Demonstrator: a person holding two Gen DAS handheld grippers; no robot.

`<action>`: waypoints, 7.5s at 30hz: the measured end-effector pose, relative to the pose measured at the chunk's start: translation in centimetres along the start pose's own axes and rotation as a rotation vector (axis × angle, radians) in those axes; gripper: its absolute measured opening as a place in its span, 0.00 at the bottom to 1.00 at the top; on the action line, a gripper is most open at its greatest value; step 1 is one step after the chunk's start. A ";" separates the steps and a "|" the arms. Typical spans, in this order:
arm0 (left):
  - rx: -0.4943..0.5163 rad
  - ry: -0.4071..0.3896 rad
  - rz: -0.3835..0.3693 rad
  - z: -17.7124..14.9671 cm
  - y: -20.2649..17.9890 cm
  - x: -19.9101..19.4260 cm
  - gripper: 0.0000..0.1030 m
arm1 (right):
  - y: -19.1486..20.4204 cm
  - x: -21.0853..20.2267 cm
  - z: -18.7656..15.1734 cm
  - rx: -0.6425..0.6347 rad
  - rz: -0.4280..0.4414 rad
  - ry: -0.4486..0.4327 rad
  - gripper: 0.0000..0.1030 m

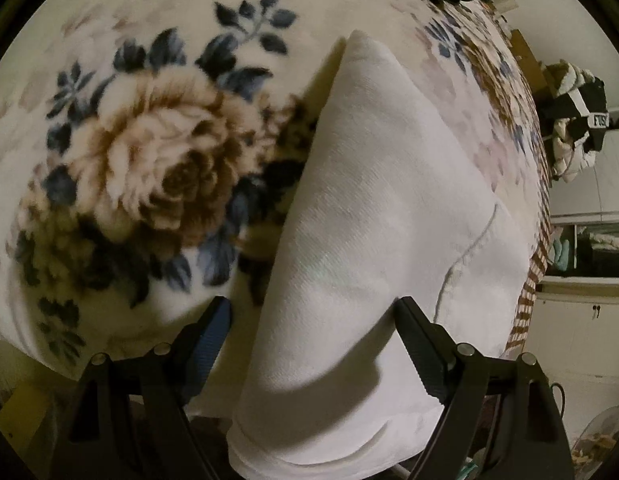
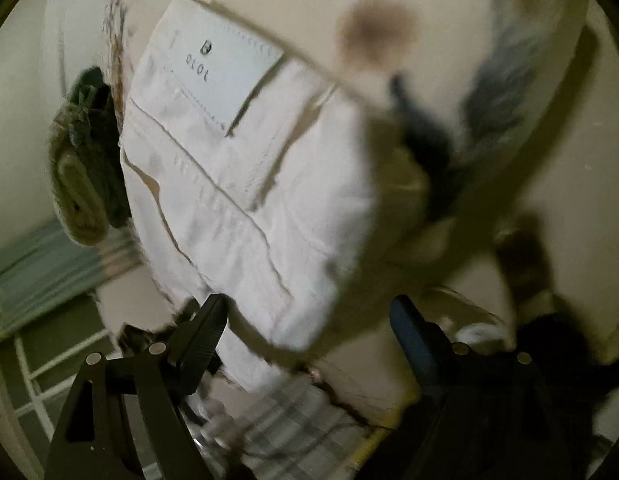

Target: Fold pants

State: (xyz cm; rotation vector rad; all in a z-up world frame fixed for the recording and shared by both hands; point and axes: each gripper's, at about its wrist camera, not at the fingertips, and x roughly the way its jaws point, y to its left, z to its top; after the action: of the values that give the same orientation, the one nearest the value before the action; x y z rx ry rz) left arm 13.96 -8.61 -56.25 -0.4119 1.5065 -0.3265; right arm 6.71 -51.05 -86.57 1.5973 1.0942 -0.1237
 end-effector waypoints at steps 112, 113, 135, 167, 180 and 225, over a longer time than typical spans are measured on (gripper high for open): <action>0.312 -0.452 0.358 32.4 -12.9 -29.0 0.88 | 64.9 6.2 -2.9 -0.959 -0.696 -0.515 0.99; 0.313 -0.461 0.360 31.7 -13.1 -29.8 0.88 | 65.2 5.4 -3.9 -0.968 -0.696 -0.524 0.99; 0.287 -0.722 0.407 11.7 -19.2 -45.9 0.88 | 65.9 -17.1 -27.7 -1.214 -0.503 -0.674 0.99; 0.313 -0.784 0.392 2.4 -19.7 -52.6 1.00 | 65.8 -28.5 -41.7 -1.273 -0.436 -0.740 1.00; 0.311 -0.804 0.418 2.4 -19.5 -53.3 1.00 | 66.3 -26.8 -40.5 -1.281 -0.430 -0.710 1.00; 0.314 -0.804 0.413 2.1 -20.2 -53.8 1.00 | 66.5 -26.4 -40.3 -1.286 -0.428 -0.700 1.00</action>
State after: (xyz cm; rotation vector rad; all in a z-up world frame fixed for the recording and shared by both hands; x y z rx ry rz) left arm 14.61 -2.01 0.91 0.0390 0.7033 -0.0441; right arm 19.54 -28.44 -8.67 0.1125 0.6515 -0.1874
